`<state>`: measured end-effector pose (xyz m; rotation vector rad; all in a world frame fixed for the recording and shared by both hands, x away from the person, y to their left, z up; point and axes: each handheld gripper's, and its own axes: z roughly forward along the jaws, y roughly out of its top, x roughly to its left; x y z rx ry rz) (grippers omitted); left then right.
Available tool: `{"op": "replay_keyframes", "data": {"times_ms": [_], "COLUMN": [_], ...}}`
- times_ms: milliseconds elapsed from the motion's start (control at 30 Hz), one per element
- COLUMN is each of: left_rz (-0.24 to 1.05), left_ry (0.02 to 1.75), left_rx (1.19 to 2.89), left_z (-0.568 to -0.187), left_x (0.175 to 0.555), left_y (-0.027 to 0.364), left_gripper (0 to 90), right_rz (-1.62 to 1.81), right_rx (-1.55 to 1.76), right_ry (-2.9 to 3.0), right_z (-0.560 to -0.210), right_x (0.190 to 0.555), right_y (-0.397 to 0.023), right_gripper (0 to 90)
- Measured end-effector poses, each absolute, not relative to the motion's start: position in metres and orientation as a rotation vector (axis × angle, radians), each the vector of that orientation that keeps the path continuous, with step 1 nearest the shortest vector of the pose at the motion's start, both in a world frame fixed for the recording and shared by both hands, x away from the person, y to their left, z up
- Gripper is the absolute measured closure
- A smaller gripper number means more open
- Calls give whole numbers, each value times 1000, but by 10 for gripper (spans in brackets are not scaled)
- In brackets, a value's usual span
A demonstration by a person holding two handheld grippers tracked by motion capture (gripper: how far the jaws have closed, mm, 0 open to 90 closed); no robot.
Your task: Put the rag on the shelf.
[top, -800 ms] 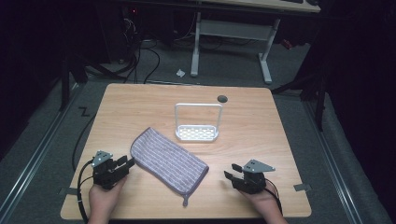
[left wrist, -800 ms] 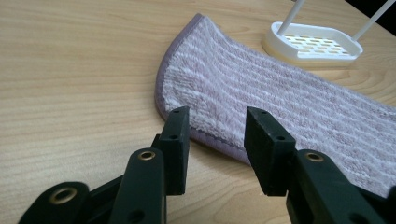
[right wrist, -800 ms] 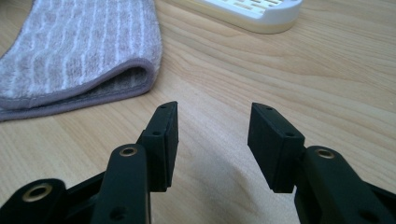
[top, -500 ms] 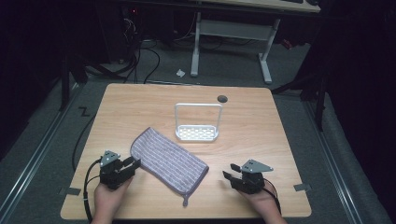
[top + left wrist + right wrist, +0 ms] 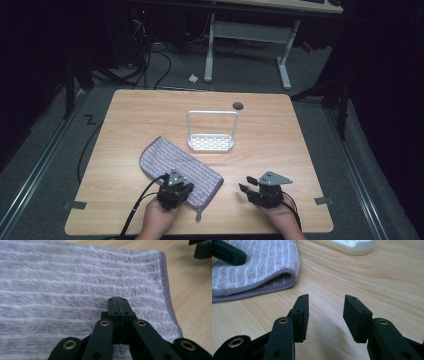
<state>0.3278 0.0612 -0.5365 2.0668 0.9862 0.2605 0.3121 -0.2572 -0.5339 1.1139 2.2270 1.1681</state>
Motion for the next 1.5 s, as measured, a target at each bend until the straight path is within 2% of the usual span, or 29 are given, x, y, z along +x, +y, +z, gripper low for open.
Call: {"op": "replay_keyframes", "data": {"times_ms": [433, 567, 600, 633, 733, 900, 1067, 1167, 1333, 1367, 1400, 1433, 1500], "left_rz": [128, 118, 116, 109, 81, 48, 94, 127, 170, 175, 180, 193, 203], "left_ry": [810, 778, 773, 770, 763, 774, 825, 878, 931, 939, 949, 959, 982], "left_rx": [2133, 2145, 2146, 2144, 2134, 2123, 2060, 2032, 1984, 1979, 1980, 1985, 1985], "left_z": [-539, -539, -539, -539, -540, -539, -530, -531, -528, -528, -529, -530, -532], "left_x": [286, 281, 281, 282, 283, 284, 286, 292, 298, 299, 301, 303, 307], "left_y": [46, 43, 43, 44, 48, 52, 64, 72, 81, 83, 85, 87, 93], "left_gripper": [893, 890, 887, 883, 873, 838, 741, 686, 671, 685, 685, 718, 734], "right_rz": [1233, 1287, 1274, 1274, 1184, 1104, 1113, 1144, 1152, 1133, 1133, 1111, 1095], "right_rx": [1064, 974, 959, 959, 974, 934, 932, 912, 866, 860, 860, 865, 872], "right_ry": [2225, 2275, 2304, 2304, 2353, 2415, 2439, 2424, 2388, 2394, 2394, 2407, 2411], "right_z": [-524, -518, -521, -521, -530, -539, -540, -530, -516, -516, -516, -518, -519], "right_x": [303, 299, 299, 299, 299, 283, 256, 248, 280, 303, 303, 327, 339], "right_y": [-253, -227, -216, -216, -208, -206, -209, -209, -189, -176, -176, -161, -155], "right_gripper": [653, 729, 799, 799, 874, 883, 884, 851, 843, 847, 847, 851, 852]}}
